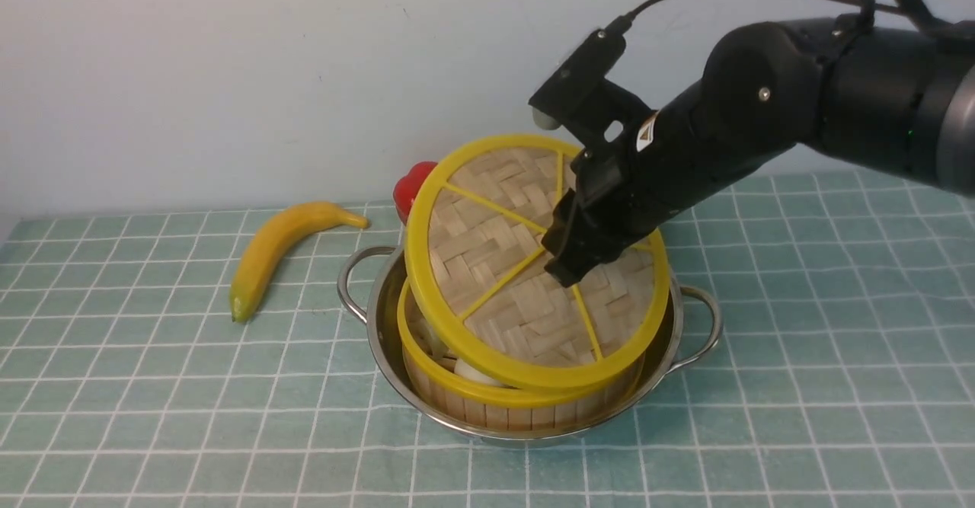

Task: Place the steamer in the pot on the blue tablecloth, and put the lid on the steamer.
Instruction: 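Place the bamboo steamer lid onto the steamer basket in the pot with the right gripper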

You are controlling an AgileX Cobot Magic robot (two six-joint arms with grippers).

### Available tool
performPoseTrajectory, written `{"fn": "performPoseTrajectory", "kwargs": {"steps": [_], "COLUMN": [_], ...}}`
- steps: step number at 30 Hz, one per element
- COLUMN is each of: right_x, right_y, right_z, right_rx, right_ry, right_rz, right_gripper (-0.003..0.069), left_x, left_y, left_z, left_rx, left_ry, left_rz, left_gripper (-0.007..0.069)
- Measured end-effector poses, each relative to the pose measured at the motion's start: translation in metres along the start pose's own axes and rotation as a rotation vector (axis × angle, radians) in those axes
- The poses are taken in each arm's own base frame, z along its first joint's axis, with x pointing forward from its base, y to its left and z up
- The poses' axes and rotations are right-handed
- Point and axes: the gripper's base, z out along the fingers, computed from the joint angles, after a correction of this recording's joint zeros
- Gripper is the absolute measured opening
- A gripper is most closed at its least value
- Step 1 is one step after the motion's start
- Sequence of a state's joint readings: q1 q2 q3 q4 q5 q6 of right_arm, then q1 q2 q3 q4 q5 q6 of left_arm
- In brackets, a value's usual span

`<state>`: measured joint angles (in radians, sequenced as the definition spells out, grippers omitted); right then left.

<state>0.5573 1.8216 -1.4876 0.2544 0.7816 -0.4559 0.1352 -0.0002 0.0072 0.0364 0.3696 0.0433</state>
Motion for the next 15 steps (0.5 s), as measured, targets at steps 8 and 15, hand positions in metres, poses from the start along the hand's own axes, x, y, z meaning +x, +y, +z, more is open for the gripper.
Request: {"fn": "performPoseTrajectory", "kwargs": {"steps": [8,15], "right_x": [-0.0014,0.0005], "right_y": [-0.0006,-0.0011], "right_z": [0.0,0.0067], "right_rx": [0.007,0.004], "right_ry": [-0.016,-0.004], "right_rz": [0.001,0.004], "right_gripper": [0.0146,0.0146], "left_x": [0.0,0.0], "left_y": [0.0,0.0], "left_z": [0.0,0.0], "left_rx": [0.0,0.0], "left_ry": [0.0,0.0], "left_rz": [0.0,0.0], "left_gripper": [0.0243,0.0243]}}
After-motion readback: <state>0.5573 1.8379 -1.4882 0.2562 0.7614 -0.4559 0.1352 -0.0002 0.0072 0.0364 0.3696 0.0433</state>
